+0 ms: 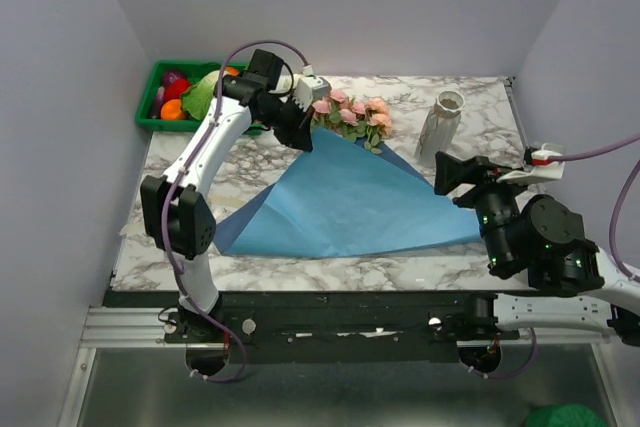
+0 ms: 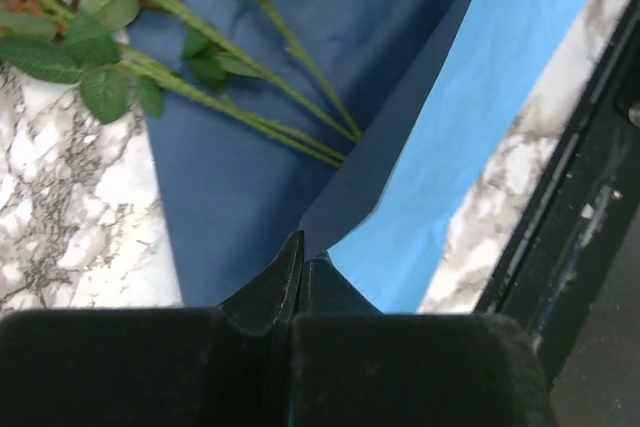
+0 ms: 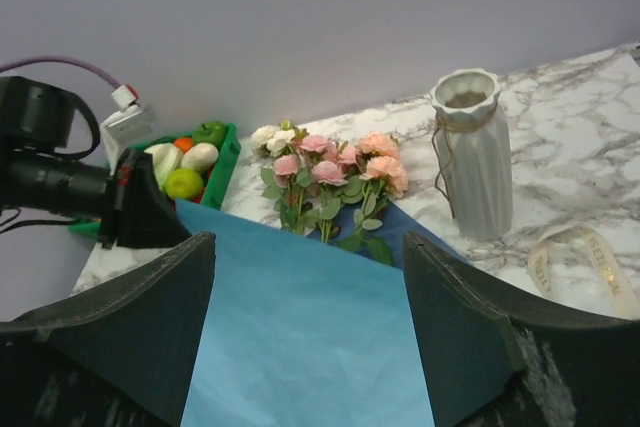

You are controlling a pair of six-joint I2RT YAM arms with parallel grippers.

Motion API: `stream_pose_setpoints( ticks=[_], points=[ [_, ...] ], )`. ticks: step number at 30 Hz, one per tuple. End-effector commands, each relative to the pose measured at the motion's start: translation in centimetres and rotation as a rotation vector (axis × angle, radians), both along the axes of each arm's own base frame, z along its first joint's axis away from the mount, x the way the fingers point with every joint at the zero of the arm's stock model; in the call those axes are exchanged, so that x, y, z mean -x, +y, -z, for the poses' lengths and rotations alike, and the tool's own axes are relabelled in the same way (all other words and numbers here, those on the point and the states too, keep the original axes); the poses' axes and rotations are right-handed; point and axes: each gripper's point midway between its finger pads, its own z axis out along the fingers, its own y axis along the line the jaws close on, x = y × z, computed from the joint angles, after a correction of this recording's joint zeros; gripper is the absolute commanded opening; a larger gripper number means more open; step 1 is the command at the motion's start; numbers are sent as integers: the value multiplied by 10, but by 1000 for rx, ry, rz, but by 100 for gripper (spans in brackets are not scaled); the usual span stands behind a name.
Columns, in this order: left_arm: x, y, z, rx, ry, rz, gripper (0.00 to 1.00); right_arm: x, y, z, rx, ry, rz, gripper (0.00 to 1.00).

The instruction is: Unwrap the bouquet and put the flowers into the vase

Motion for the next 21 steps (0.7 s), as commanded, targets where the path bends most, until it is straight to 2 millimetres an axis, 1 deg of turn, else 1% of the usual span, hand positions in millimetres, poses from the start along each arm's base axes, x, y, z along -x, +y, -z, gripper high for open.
stream_pose_setpoints(
  ticks=[1, 2, 3, 4, 5, 6, 7, 8, 9, 10, 11, 12, 13, 14, 15, 18, 19, 20, 21],
  points=[
    [71, -8, -33, 21, 30, 117, 0, -15, 24, 14, 53, -5, -59, 81],
    [87, -14, -39, 16, 28, 153, 0, -22, 22, 17, 63, 1, -42, 81],
    [103, -12, -44, 8, 45, 170, 0, -26, 35, 29, 86, 33, -80, 81],
    [118, -12, -57, 13, 20, 196, 0, -33, 31, 31, 91, 46, -54, 81],
    [130, -12, -61, 11, 23, 219, 0, -36, 31, 30, 86, 50, -56, 82],
    [151, -15, -64, 0, 42, 261, 0, -38, 36, 29, 73, 54, -85, 82],
    [165, -14, -71, 3, 31, 283, 2, -45, 32, 29, 67, 58, -68, 82],
    [176, -14, -74, 0, 37, 305, 2, -48, 32, 26, 57, 56, -71, 82],
    [198, -15, -76, -4, 69, 358, 2, -49, 36, 25, 55, 57, -97, 82],
    [210, -14, -80, -1, 69, 382, 2, -54, 40, 29, 72, 69, -102, 82],
    [223, -13, -77, -6, 87, 418, 2, -60, 37, 32, 78, 80, -90, 82],
    [233, -12, -76, -9, 102, 446, 2, -61, 44, 36, 74, 107, -125, 82],
    [253, -10, -72, -29, 127, 495, 2, -64, 47, 43, 79, 132, -136, 82],
    [261, -9, -69, -42, 133, 512, 2, -72, 51, 54, 96, 165, -138, 82],
    [268, -8, -67, -51, 134, 531, 2, -73, 58, 64, 100, 198, -174, 82],
    [296, -4, -71, -52, 107, 601, 2, -78, 72, 88, 135, 257, -214, 81],
    [304, -1, -76, -41, 85, 616, 3, -79, 74, 99, 154, 278, -218, 81],
    [315, -1, -79, -36, 73, 652, 5, -80, 76, 105, 168, 289, -225, 80],
    [320, 0, -82, -32, 68, 661, 8, -81, 82, 115, 194, 306, -245, 80]
  ],
)
